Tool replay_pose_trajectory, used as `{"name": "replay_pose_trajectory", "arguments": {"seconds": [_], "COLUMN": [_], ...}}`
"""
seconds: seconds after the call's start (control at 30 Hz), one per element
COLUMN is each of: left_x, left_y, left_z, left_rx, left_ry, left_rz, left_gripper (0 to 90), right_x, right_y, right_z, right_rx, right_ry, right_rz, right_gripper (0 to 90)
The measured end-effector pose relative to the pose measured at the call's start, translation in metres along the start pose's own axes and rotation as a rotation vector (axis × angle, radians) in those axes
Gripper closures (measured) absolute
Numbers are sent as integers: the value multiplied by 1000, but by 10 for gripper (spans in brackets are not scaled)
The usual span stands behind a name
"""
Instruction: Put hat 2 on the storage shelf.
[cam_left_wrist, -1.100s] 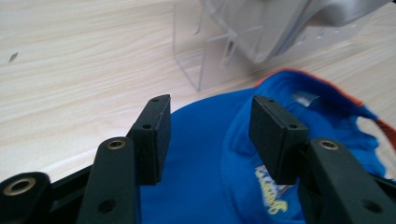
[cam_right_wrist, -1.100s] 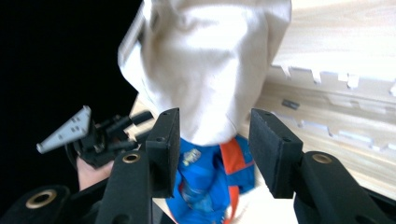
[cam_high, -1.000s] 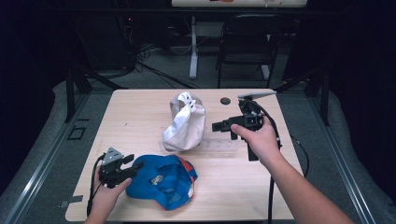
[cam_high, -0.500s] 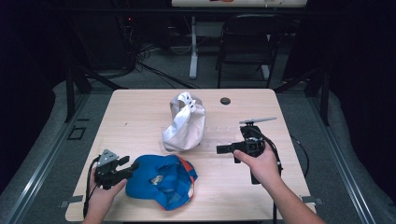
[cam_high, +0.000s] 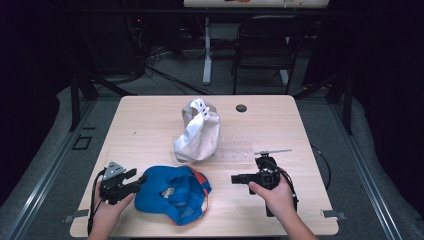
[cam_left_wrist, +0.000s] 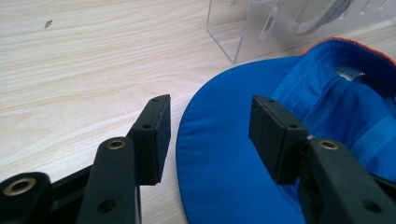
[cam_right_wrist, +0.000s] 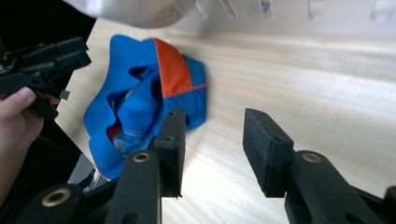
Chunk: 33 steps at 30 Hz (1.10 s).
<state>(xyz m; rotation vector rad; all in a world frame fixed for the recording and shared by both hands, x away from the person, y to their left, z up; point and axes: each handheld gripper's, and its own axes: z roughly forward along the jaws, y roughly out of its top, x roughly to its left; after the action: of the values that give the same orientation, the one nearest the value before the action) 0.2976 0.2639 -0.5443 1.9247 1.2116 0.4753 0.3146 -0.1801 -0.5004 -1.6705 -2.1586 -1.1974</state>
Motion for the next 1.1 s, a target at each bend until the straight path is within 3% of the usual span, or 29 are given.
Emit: {"name": "replay_pose_trajectory", "arguments": {"seconds": [0.1, 0.13, 0.17, 0.23, 0.4, 0.47, 0.8, 1.1], "left_x": [-1, -2, -2, -1, -2, -3, -1, 0], "left_y": [-1, -2, -3, -4, -8, -8, -12, -16], "left_z": [0, 1, 1, 0, 0, 0, 0, -4], "left_rx": [10, 2, 1, 17, 2, 11, 33, 23], "left_ry": [8, 7, 10, 11, 25, 21, 20, 34], "left_rz": [11, 6, 10, 13, 23, 22, 23, 25], "left_gripper": [492, 492, 492, 492, 492, 492, 493, 493], "right_x": [-5, -7, -8, -10, -13, -14, -4, 0], "right_y": [-9, -12, -15, -21, -31, -33, -42, -42], "right_z": [7, 7, 11, 15, 24, 29, 55, 67], "right_rx": [2, 19, 0, -8, -1, 1, 40, 66], "right_ry": [8, -13, 18, 27, 26, 54, 68, 138], "right_rz": [5, -7, 9, 21, 12, 18, 1, 4], "right_gripper": [605, 608, 613, 614, 607, 609, 589, 556]}}
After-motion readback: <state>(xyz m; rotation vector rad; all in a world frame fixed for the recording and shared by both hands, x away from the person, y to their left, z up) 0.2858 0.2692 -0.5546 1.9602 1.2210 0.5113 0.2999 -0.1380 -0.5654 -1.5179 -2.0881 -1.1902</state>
